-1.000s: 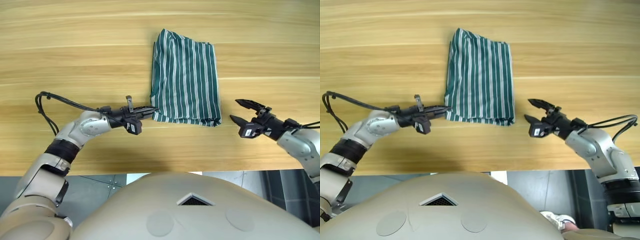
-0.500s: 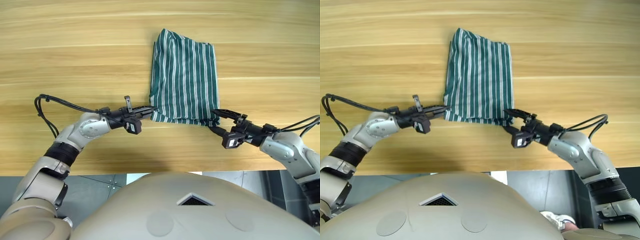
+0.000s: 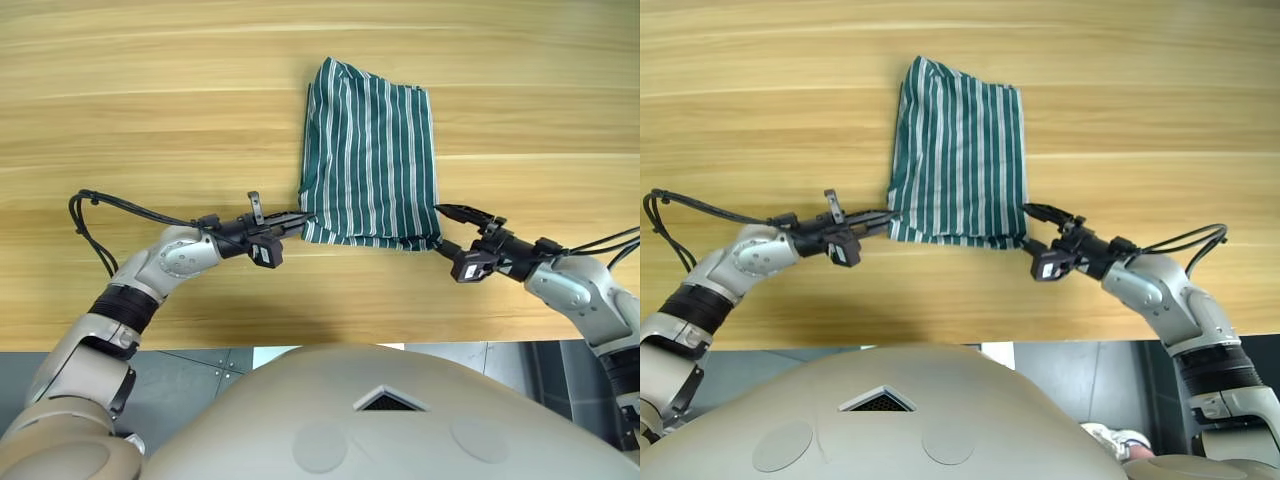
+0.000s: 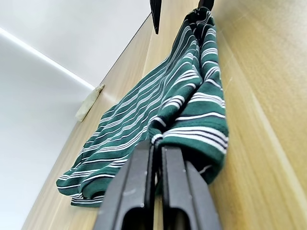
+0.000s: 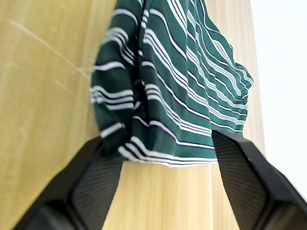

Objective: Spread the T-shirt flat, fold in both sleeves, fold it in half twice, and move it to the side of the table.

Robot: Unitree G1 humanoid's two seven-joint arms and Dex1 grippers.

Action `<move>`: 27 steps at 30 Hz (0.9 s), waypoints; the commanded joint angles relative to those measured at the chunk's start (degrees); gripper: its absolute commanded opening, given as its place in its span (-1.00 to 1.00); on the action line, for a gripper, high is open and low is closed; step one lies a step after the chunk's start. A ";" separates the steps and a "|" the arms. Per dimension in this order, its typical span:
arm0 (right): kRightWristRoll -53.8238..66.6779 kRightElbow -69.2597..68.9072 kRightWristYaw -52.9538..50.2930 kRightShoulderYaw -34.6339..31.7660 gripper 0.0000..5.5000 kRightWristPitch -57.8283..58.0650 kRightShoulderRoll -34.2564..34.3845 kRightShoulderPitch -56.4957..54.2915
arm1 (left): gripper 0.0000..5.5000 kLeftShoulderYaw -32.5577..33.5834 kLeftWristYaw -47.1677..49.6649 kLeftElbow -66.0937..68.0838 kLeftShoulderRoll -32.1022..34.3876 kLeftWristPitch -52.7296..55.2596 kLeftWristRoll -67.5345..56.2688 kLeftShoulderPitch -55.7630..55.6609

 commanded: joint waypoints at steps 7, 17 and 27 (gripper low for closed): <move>-4.45 4.75 1.82 4.26 -0.44 -0.59 -0.29 0.16 | -0.99 -4.19 -2.88 7.54 0.61 7.00 9.00 6.79; -4.48 5.04 1.63 5.06 -0.96 -0.78 -0.19 -0.62 | -0.99 -4.26 -2.43 8.86 -0.17 7.41 9.16 5.83; -5.69 10.24 -2.35 7.13 -0.96 -1.81 4.24 -4.51 | -0.99 -3.77 -2.57 9.68 0.36 9.49 6.87 10.12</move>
